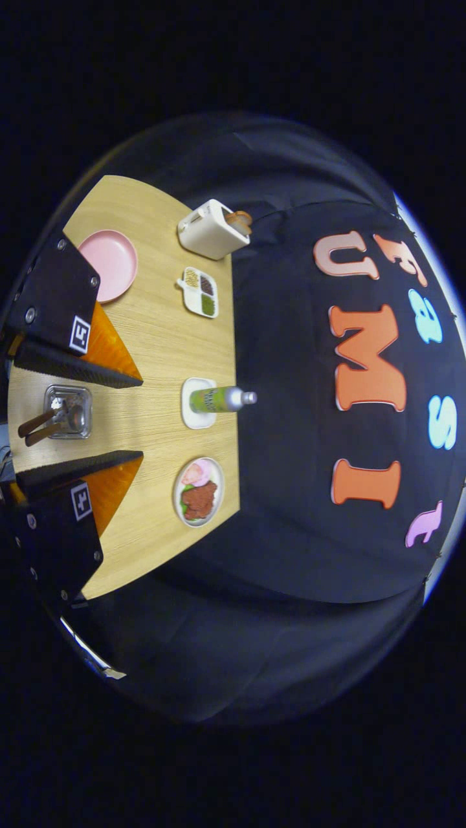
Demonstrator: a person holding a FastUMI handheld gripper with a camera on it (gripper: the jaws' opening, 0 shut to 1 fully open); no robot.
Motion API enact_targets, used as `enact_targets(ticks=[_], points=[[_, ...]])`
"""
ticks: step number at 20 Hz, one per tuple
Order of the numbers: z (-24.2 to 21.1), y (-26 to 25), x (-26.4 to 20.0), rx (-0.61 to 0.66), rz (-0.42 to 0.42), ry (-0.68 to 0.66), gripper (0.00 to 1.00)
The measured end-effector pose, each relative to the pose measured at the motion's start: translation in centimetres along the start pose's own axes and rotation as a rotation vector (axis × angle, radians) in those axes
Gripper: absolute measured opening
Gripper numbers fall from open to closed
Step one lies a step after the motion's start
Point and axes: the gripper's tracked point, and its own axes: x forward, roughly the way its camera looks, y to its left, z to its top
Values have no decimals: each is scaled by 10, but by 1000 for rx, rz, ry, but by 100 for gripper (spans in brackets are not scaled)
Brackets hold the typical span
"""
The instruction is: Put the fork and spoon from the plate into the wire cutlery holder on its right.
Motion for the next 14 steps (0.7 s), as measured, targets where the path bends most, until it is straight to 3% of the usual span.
enact_targets(ticks=[3, 7, 14], points=[[41, 1, -10, 22, 4, -129, 75], [85, 7, -26, -12, 28, -285, 85], [157, 38, -63, -22, 116, -524, 88]])
